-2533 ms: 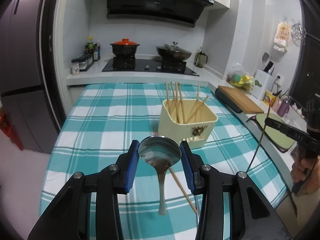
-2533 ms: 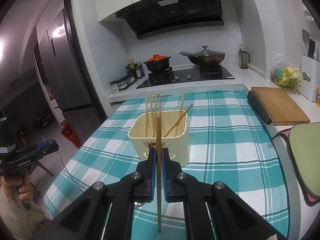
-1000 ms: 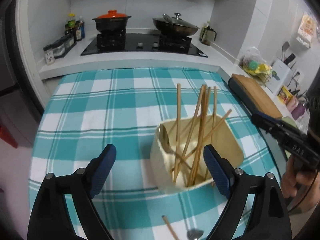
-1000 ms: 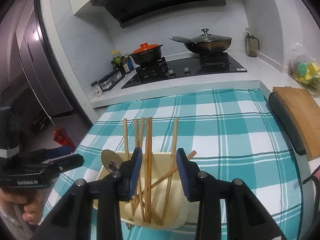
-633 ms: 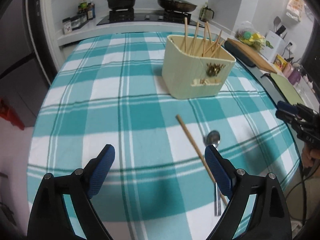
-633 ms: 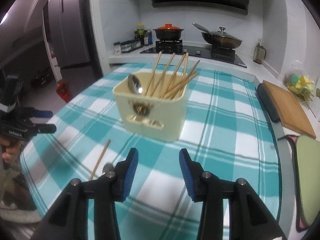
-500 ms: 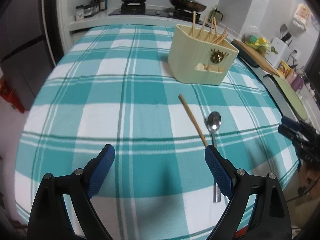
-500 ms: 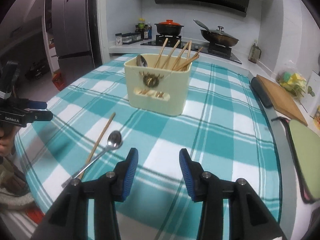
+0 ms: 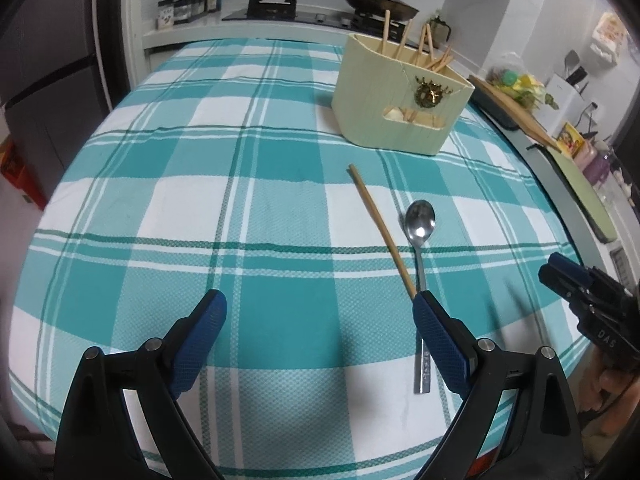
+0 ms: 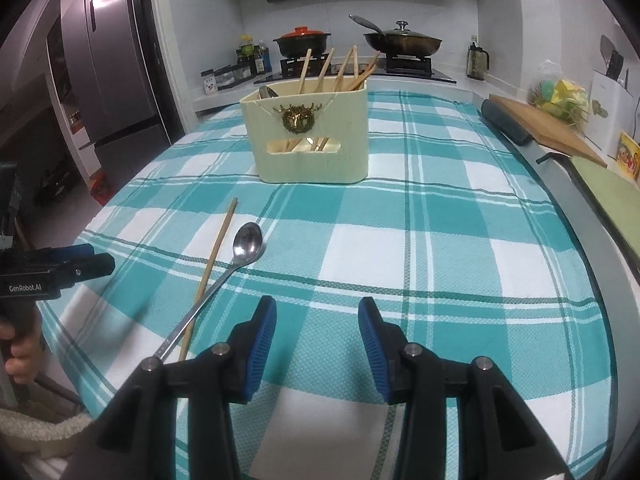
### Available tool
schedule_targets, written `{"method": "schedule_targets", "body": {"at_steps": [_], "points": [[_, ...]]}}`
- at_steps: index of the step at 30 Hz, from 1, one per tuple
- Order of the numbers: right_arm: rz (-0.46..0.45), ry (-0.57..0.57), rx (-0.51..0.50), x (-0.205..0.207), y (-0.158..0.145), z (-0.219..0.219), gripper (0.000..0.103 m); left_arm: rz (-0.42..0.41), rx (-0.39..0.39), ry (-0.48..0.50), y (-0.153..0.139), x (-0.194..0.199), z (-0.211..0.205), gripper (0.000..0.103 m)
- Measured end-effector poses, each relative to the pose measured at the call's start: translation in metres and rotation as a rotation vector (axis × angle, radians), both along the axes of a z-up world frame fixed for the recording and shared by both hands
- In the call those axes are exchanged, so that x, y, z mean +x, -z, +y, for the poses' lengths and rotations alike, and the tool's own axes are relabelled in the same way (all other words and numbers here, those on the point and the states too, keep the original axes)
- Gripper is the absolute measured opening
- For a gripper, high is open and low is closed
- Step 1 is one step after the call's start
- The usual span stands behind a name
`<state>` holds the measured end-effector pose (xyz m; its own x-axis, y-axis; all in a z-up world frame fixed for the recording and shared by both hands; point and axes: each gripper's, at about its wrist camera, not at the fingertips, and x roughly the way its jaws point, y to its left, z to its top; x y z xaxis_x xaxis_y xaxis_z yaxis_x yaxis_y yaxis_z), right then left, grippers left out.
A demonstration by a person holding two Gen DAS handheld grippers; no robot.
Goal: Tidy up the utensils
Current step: 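Withdraw both open tools from the box toward the remaining chopstick and spoon, then close the right tool on the small steel spoon handle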
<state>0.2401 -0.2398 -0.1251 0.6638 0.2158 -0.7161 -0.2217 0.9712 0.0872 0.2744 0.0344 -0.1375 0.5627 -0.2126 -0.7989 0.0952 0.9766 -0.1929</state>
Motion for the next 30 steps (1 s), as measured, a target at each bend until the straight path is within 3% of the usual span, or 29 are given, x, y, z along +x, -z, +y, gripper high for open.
{"method": "schedule_targets", "body": {"at_steps": [5,11,21,26,30], "points": [[-0.04,0.004,0.022,-0.005,-0.004,0.006,0.043,-0.02,0.017,-0.047,0.004,-0.006,0.009,0.095],[0.017,0.013,0.033,-0.015,0.017,0.012,0.043,0.03,0.014,-0.073,0.024,-0.009,0.013,0.095],[0.087,-0.016,0.067,-0.012,0.03,0.028,0.042,0.023,0.042,-0.067,0.029,-0.015,0.013,0.095],[0.145,-0.115,0.08,0.01,0.032,0.066,0.018,0.021,0.034,-0.087,0.029,-0.015,0.021,0.095],[0.204,-0.127,0.137,0.039,0.037,0.085,0.015,0.017,0.046,-0.09,0.028,-0.015,0.021,0.095]]}}
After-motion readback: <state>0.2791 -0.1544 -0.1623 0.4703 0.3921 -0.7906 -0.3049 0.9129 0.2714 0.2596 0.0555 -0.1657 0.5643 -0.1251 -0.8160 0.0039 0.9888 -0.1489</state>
